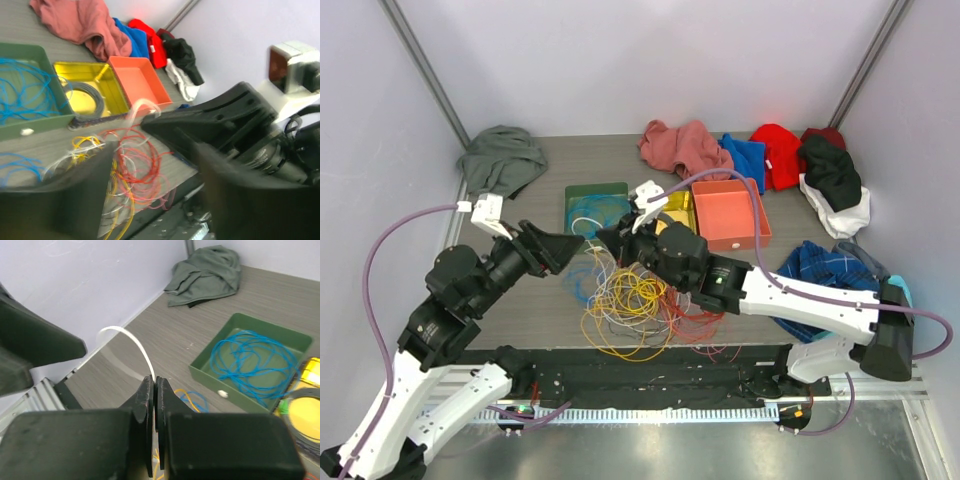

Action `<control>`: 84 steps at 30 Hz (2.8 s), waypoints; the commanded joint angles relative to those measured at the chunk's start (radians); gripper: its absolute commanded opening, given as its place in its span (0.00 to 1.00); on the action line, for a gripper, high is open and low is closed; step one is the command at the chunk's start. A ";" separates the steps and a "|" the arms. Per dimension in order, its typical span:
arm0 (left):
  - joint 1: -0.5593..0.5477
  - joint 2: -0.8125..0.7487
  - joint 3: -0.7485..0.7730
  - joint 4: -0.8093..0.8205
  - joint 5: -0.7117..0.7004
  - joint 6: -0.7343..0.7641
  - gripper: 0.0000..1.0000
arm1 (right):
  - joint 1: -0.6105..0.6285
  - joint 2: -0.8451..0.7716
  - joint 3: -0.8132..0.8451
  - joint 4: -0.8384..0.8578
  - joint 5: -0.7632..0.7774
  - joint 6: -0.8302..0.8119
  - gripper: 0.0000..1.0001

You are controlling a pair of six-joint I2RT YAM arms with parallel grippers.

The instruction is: Untangle the cables

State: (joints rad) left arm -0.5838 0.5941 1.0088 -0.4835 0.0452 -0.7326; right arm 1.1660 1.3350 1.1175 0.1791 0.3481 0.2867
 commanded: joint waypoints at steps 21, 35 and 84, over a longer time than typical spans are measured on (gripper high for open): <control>0.004 -0.226 -0.495 0.463 0.048 -0.090 1.00 | 0.004 -0.263 0.346 -0.392 0.035 -0.081 0.01; -0.017 -0.034 -0.526 0.712 0.113 -0.059 1.00 | 0.004 -0.252 0.352 -0.405 0.012 -0.060 0.01; -0.094 -0.151 -0.472 0.655 0.182 -0.060 0.74 | 0.004 -0.306 0.443 -0.403 0.015 -0.069 0.01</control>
State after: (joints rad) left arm -0.6689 0.4316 0.4587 0.0402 0.1505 -0.8246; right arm 1.1660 1.0321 1.5646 -0.2707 0.3573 0.2058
